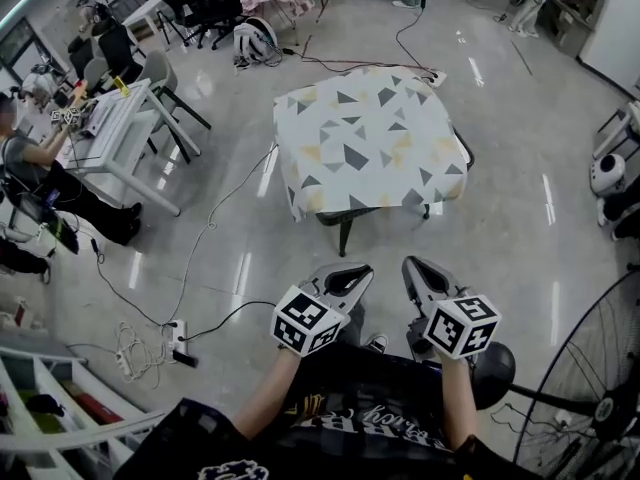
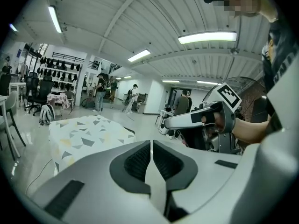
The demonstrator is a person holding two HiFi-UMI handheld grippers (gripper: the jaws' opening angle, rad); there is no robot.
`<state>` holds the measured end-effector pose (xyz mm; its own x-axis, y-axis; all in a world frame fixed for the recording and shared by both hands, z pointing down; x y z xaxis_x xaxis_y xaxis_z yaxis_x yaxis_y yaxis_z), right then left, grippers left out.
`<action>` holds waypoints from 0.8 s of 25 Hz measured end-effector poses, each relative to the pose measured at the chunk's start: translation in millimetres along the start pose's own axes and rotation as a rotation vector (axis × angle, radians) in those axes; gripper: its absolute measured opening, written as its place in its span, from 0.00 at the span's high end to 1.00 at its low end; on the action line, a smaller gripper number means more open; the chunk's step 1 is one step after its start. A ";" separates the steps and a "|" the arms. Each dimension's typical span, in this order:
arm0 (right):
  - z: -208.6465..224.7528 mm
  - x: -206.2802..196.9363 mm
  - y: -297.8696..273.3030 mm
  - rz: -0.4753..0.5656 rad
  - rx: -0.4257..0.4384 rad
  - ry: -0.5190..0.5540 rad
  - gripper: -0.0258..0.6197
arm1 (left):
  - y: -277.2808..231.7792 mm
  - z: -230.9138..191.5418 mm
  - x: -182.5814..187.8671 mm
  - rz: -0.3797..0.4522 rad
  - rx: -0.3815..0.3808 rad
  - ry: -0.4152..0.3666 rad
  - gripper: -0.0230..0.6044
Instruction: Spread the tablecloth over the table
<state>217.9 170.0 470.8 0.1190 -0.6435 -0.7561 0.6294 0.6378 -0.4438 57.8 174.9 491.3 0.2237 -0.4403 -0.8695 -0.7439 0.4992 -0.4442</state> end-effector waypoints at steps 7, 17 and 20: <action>-1.2 -8.6 17.4 0.004 -0.003 -0.006 0.94 | 7.1 16.7 3.5 0.014 -0.024 -0.030 0.91; 2.7 -10.5 29.7 -0.002 -0.002 0.009 0.94 | 5.9 31.1 6.5 0.014 -0.049 -0.049 0.91; 7.2 -11.4 34.4 -0.006 -0.010 0.017 0.94 | 5.3 35.0 6.8 0.013 -0.053 -0.051 0.91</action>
<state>243.8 196.2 467.6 0.1023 -0.6405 -0.7611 0.6225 0.6380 -0.4533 77.4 200.7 475.4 0.2442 -0.3949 -0.8857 -0.7792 0.4638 -0.4217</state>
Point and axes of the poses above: the fingertips, and each gripper's own axes: y backward along the fingers, z to its right, x out of its top, the point moved 7 cm from there along y, backward along the fingers, and after that the axes turned 7 degrees about -z, right-handed, at the moved point
